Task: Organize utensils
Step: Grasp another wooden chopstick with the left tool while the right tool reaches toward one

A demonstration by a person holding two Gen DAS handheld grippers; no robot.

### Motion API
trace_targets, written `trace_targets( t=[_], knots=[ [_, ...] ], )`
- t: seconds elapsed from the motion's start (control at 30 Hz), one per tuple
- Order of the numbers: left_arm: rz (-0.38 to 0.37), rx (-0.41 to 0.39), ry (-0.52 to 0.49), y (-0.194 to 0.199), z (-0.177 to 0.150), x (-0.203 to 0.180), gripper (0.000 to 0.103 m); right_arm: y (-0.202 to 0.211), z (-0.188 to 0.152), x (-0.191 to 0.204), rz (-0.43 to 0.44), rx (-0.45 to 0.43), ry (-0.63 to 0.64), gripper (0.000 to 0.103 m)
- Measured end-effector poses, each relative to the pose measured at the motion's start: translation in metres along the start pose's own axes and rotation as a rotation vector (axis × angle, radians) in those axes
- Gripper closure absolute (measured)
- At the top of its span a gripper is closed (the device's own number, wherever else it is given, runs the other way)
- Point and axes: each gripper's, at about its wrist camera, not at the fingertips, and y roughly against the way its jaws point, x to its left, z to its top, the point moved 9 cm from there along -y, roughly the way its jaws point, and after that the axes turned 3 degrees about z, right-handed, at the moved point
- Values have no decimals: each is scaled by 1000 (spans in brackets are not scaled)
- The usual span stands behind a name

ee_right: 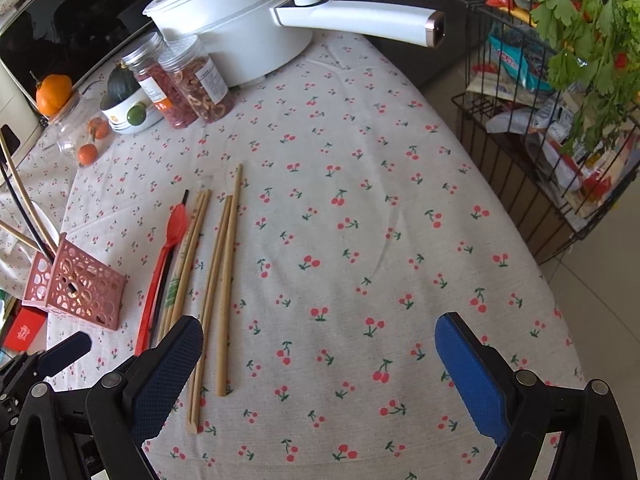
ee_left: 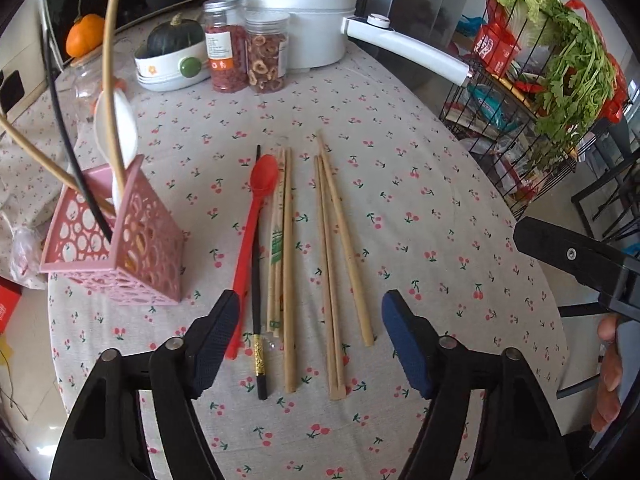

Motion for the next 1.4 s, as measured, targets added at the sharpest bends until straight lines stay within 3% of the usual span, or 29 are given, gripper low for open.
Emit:
trace_targets(
  t=[0.07, 0.17, 0.27, 0.53, 0.6, 0.83, 0.87, 0.9, 1.1, 1.4],
  knots=[
    [-3, 23, -23, -15, 9, -9, 60, -2, 1, -4, 8, 10, -17, 6],
    [4, 65, -8, -42, 22, -15, 82, -7, 4, -11, 25, 28, -58, 6],
    [-1, 92, 27, -65, 37, -18, 85, -11, 6, -19, 29, 42, -99, 6],
    [92, 113, 21, -106, 69, -12, 87, -18, 10, -28, 66, 68, -177, 6],
    [116, 167, 7, -117, 71, -9, 87, -19, 12, -29, 69, 68, -187, 6],
    [119, 153, 32, -124, 88, -2, 87, -25, 13, -32, 76, 84, -218, 6],
    [126, 151, 25, -124, 88, -2, 95, -25, 13, -32, 77, 86, -222, 6],
    [138, 150, 21, -123, 87, -3, 94, -25, 13, -32, 77, 86, -225, 6],
    [101, 74, 6, -83, 77, -5, 94, -22, 12, -31, 69, 76, -208, 6],
    [24, -96, -18, 18, 53, 7, 95, -28, 12, -19, 64, 85, -186, 6]
  ],
)
